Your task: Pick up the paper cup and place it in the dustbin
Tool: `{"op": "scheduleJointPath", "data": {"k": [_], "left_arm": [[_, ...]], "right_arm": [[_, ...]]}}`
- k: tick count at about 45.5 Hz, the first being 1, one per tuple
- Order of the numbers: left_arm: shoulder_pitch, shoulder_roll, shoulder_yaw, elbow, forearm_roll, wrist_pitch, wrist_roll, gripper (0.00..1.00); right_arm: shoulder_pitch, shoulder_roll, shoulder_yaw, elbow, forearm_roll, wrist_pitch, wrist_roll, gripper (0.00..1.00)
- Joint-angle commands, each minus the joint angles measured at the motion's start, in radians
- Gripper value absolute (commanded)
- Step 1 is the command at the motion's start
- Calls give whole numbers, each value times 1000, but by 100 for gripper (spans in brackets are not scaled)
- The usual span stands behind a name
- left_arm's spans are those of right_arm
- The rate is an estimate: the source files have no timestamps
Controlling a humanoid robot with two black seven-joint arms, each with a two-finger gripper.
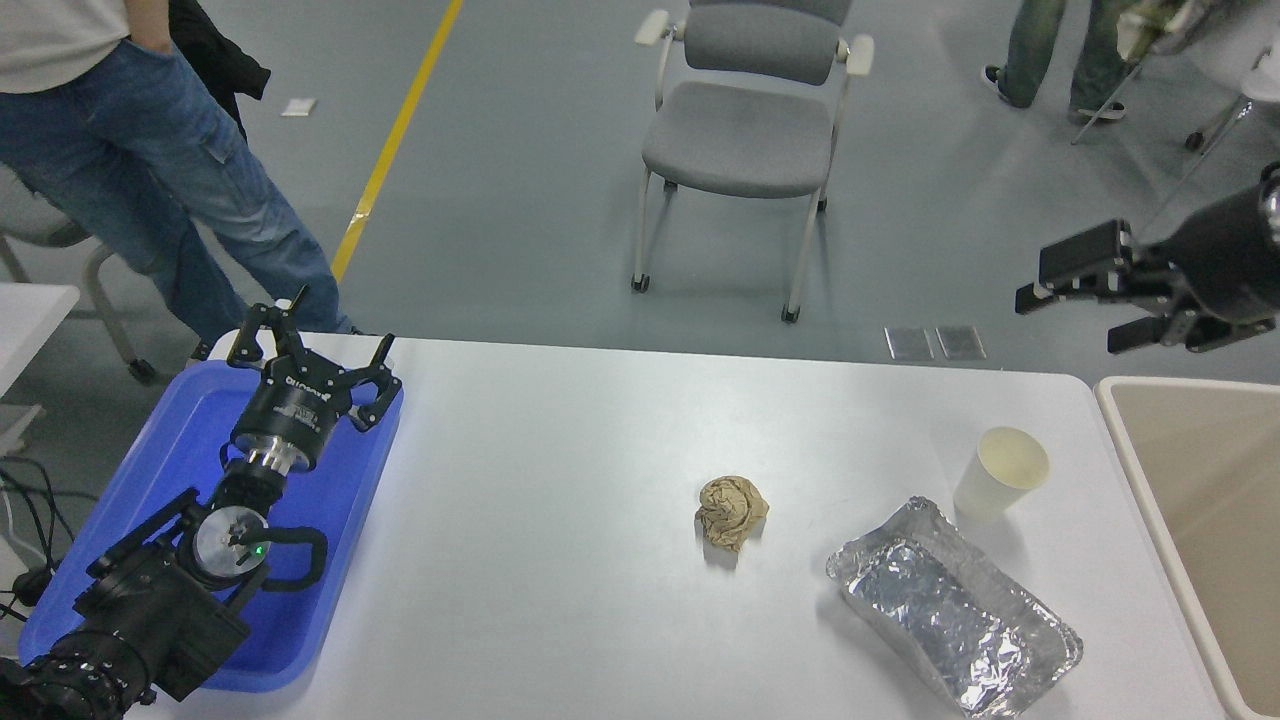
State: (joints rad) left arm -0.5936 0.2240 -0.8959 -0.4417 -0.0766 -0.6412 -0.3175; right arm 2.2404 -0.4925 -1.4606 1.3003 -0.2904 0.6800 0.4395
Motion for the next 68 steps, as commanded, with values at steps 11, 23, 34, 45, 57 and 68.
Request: {"op": "scheduleJointPath", "data": {"k": [11,23,34,45,57,68], "left_arm": [[0,0,0,0,0,0,0,100],[0,0,0,0,0,0,0,100],[0,0,0,0,0,0,0,100],[0,0,-2,0,0,0,0,100],[0,0,0,0,-2,0,0,100],[0,0,0,0,0,0,0,100]], "right_arm": [[222,186,-17,51,-118,105,-57,100],[202,203,-14,51,-110,105,-61,100],[197,201,-11,50,-107,105,-61,100],[194,195,-14,47,-104,105,-61,100],[91,195,-12,28,-104,105,-61,98],[-28,161,-11,22,-108,-103,-85,97]]}}
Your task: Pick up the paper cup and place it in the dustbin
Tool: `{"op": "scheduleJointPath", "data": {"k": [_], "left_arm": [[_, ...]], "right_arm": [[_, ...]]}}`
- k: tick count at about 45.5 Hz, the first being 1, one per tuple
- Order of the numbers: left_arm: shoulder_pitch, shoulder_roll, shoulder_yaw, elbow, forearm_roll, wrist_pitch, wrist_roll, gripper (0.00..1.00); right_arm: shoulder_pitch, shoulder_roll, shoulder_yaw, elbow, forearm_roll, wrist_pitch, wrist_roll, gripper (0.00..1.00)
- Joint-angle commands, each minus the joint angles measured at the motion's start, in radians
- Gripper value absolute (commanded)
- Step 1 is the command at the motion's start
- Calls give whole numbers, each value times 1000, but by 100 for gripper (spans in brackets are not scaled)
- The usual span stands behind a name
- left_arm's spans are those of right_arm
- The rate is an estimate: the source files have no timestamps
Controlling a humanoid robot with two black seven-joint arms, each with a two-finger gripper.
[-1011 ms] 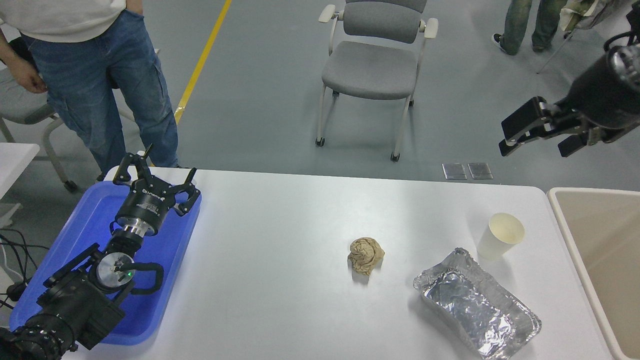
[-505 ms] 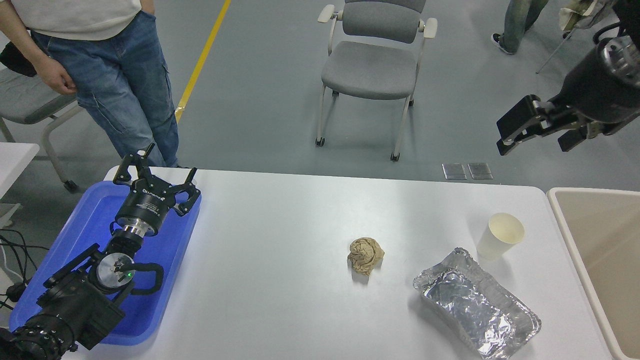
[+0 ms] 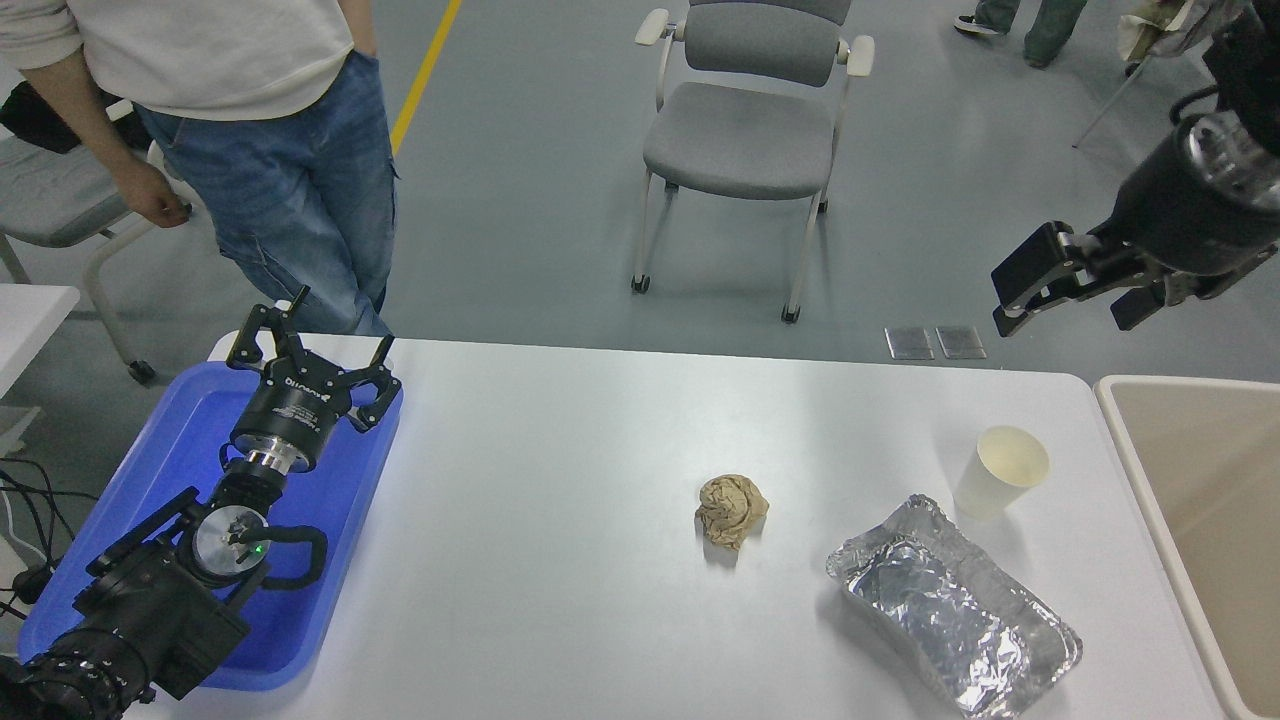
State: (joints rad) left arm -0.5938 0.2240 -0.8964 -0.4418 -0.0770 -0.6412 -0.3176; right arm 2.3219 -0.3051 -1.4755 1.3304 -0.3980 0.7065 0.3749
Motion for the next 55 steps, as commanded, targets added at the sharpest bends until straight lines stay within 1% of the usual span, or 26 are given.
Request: {"op": "scheduleJointPath", "data": {"k": [1,9,15,22,26,28,40,46,51,55], "left_arm": [[0,0,1,0,0,0,0,100],[0,0,1,0,0,0,0,100],[0,0,1,0,0,0,0,100],[0,0,1,0,0,0,0,100],[0,0,1,0,0,0,0,100],[0,0,-1,0,0,0,0,100],[0,0,-1,0,0,0,0,100],[0,0,-1,0,-1,0,0,100],[0,0,-1,0,0,0,0,100],[0,0,-1,0,0,0,0,100]], "right_arm": [[-127,-25,4,-8,1,-146,-24,97],[-239,-29,14,-34,4,-278,-25,97],[-341,-31,32,-100,4,-328,-33,97],[-447,-39,64,-204,4,-331,-40,97],[-540,-42,83,-279,4,-332,-68,97],[-587,-42,90,-315,4,-335,-73,97],[-828,-43,176,-523,4,-337,-74,97],[-901,-49,205,-585,4,-338,-74,97],[-949,-66,222,-632,4,-348,-76,94],[-992,-66,237,-677,4,-367,-86,93]]}}
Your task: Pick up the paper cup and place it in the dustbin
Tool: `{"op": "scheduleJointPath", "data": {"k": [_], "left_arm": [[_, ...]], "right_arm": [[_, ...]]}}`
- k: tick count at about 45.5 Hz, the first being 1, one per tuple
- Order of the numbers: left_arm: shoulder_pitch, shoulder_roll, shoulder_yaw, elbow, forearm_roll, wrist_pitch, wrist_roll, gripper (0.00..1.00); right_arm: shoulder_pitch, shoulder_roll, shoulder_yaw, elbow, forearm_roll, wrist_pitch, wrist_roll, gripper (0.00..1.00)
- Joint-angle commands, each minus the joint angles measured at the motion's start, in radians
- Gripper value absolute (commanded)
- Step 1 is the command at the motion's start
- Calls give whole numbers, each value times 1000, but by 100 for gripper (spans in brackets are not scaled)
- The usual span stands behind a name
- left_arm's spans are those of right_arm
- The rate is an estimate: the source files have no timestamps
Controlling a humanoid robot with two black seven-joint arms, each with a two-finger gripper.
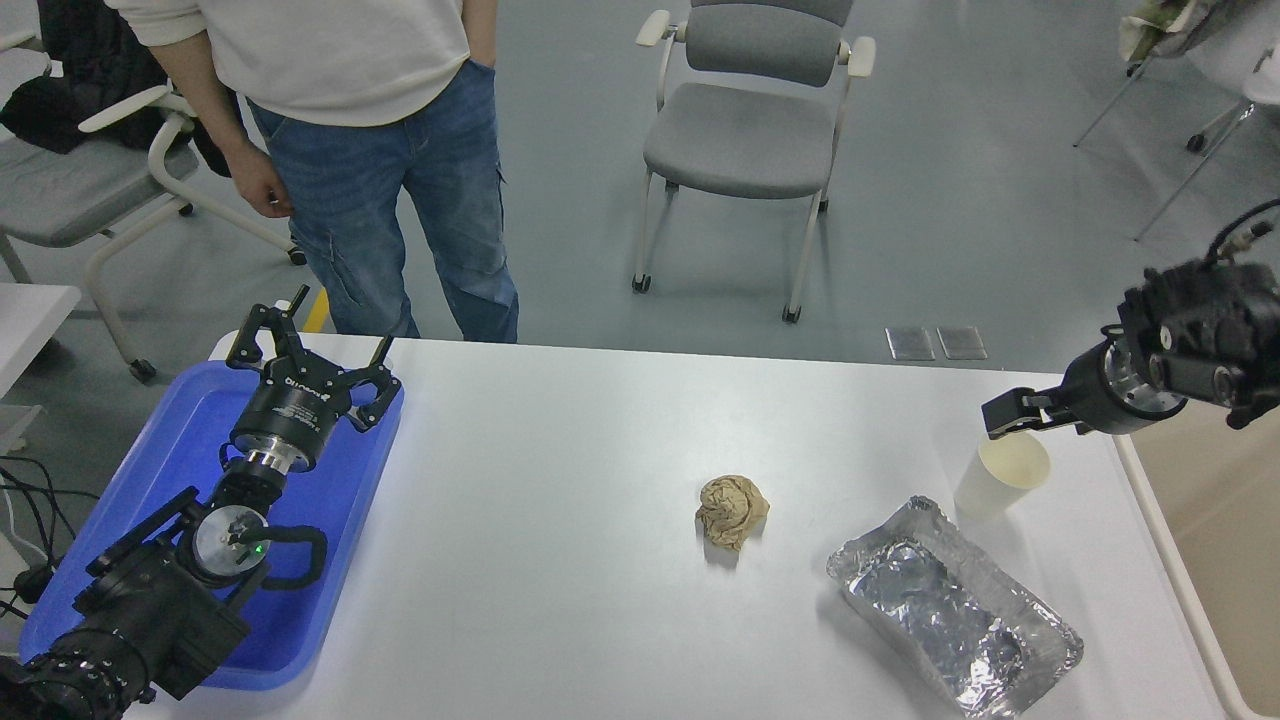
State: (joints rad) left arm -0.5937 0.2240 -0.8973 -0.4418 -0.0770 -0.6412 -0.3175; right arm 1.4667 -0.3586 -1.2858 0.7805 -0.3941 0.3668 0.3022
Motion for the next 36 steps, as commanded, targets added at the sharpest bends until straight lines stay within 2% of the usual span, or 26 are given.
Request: {"op": "scheduleJointPath", "data": {"k": [1,8,17,22,24,25,28,31,34,36], "left_arm": [[0,0,0,0,-1,0,0,100],[0,0,0,0,0,0,0,100],[0,0,0,0,0,0,0,100],[0,0,0,0,0,0,0,100],[0,0,0,0,0,0,0,100],[0,0,0,0,0,0,0,100],[0,0,0,0,0,0,0,100],[0,0,0,0,0,0,0,100],[0,0,0,0,0,0,0,100],[0,0,0,0,0,0,0,100]], "right_arm": [[-149,-13,54,-141,0,-35,-18,91],[-221,-20,123,-185,0,-84,-35,90],[-267,-23,157,-196,0,-127,-86,89],[-279,-23,190,-195,3,-132,-112,82],[-285,-23,210,-195,3,-132,-123,76],[-290,-23,220,-195,3,-131,-132,70],[-296,-23,246,-185,26,-124,-162,43],[-298,-23,253,-182,83,-123,-184,30],[-298,-23,252,-178,129,-118,-192,8],[-298,-25,252,-170,149,-118,-192,0]]}}
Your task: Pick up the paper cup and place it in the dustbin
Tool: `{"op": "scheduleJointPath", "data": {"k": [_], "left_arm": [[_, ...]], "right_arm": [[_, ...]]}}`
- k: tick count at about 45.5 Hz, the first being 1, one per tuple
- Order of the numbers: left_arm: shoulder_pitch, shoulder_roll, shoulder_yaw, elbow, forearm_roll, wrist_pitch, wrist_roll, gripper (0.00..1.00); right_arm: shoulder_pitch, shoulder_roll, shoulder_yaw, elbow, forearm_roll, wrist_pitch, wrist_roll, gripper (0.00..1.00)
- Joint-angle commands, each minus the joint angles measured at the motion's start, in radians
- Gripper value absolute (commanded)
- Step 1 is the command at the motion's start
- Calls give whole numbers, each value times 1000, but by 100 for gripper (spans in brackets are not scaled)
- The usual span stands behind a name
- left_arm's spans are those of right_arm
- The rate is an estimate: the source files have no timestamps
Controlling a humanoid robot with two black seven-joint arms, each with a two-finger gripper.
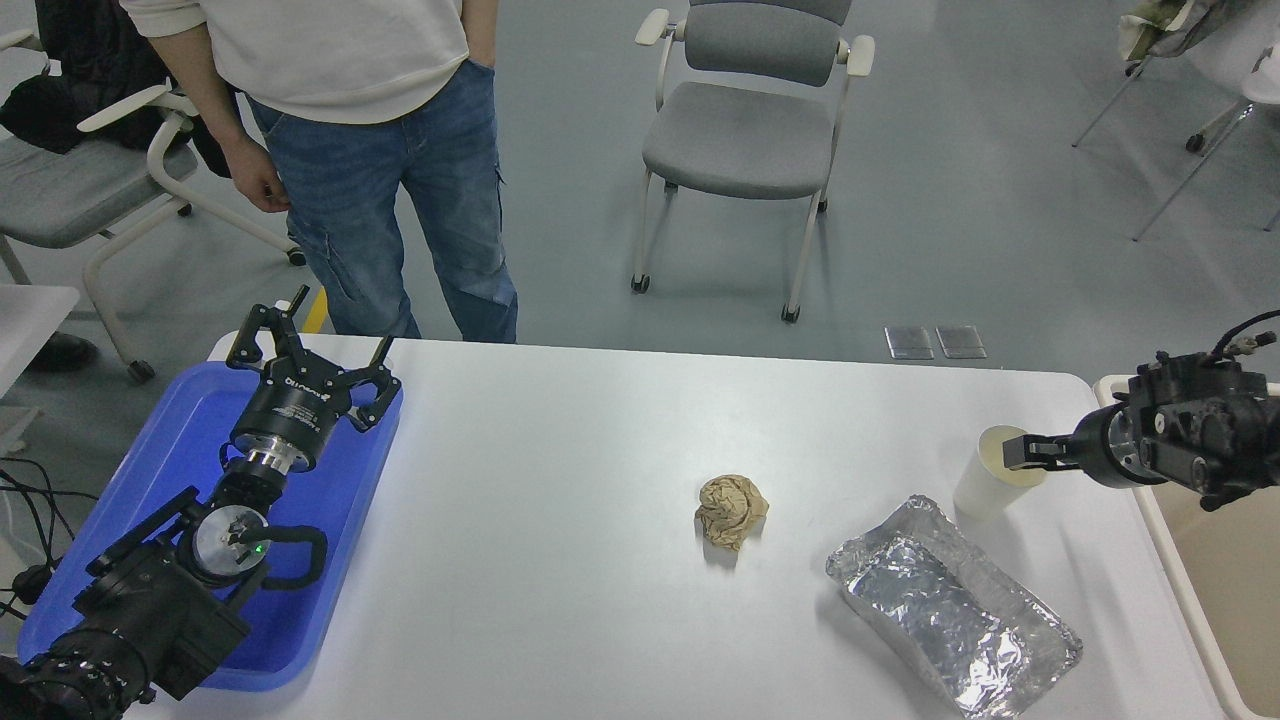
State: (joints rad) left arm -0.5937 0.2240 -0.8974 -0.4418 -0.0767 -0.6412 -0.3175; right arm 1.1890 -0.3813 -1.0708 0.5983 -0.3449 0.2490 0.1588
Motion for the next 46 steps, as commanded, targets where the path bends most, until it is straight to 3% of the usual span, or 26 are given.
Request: {"op": "scheduleJointPath", "data": {"k": [1,18,26,33,46], "left_arm": [[0,0,0,0,0,0,0,100],[0,0,0,0,-2,0,0,100],[0,0,0,0,0,0,0,100],[0,0,0,0,0,0,0,100],[0,0,0,0,-2,0,0,100]], "right_arm": [[-20,-2,38,17,105,-1,-50,0],[14,-33,69,78,115,-8,-50,0],[147,-108,51,242,104,-7,-51,0],[315,-151,-9,399,92,-1,-114,0],[675,-199,-182,699,92,1,-139,0]]}}
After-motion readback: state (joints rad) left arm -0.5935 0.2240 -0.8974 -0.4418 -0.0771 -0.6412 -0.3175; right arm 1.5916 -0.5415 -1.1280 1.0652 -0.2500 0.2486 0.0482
